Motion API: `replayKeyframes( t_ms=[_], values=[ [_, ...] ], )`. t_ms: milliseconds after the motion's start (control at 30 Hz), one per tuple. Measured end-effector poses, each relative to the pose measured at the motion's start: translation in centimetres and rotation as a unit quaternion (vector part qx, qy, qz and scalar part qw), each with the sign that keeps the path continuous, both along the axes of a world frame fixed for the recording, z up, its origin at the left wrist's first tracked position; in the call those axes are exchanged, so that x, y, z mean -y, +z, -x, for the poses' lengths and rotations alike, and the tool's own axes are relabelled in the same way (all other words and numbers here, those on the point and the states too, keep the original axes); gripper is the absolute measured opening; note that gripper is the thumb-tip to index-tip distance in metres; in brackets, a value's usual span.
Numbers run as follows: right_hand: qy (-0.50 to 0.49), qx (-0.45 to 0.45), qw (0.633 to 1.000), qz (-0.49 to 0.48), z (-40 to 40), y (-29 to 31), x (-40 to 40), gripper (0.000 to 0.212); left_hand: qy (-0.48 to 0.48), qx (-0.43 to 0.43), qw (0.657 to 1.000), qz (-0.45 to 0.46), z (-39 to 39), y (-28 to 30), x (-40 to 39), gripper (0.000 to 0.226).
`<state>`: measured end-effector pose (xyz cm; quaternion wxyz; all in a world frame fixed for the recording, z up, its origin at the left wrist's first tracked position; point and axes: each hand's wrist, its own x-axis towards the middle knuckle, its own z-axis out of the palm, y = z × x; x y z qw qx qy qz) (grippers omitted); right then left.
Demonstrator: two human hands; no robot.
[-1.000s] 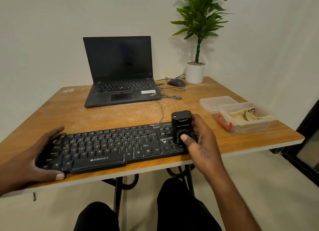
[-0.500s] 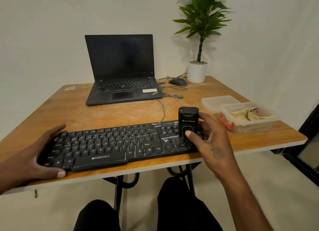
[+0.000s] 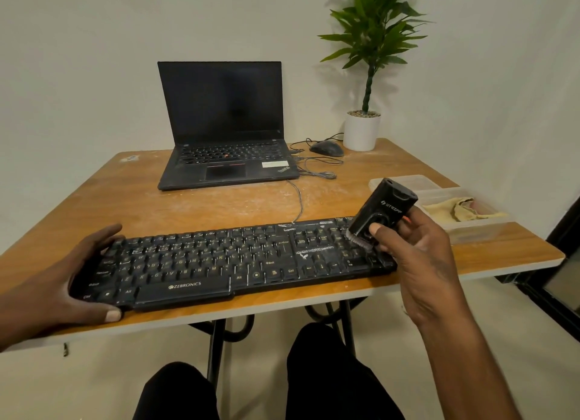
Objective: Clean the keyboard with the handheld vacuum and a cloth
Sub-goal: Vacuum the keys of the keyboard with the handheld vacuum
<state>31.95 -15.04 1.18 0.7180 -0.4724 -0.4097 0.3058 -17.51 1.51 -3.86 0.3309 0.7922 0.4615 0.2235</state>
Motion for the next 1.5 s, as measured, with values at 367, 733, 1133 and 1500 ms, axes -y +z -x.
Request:
replayKeyframes(
  t_ms=[367,733,1133,1500],
  values=[
    [-0.025,-0.016,1.000,-0.008,0.3,0.1,-0.3,0.044,0.005,-0.006,1.000,0.004,0.5,-0.7,-0.5,0.144],
    [-0.058,0.078,0.995,0.012,-0.2,0.0,-0.3,0.040,0.007,-0.008,1.000,-0.003,0.5,-0.8,-0.7,0.143],
    [-0.012,0.256,0.966,0.039,1.9,-0.6,-1.0,0.043,-0.003,-0.001,1.000,0.000,0.4,-0.8,-0.7,0.144],
    [-0.028,0.238,0.969,0.065,-2.7,0.4,0.7,0.048,-0.005,0.017,1.000,-0.013,0.1,-0.9,-0.4,0.143]
  ],
)
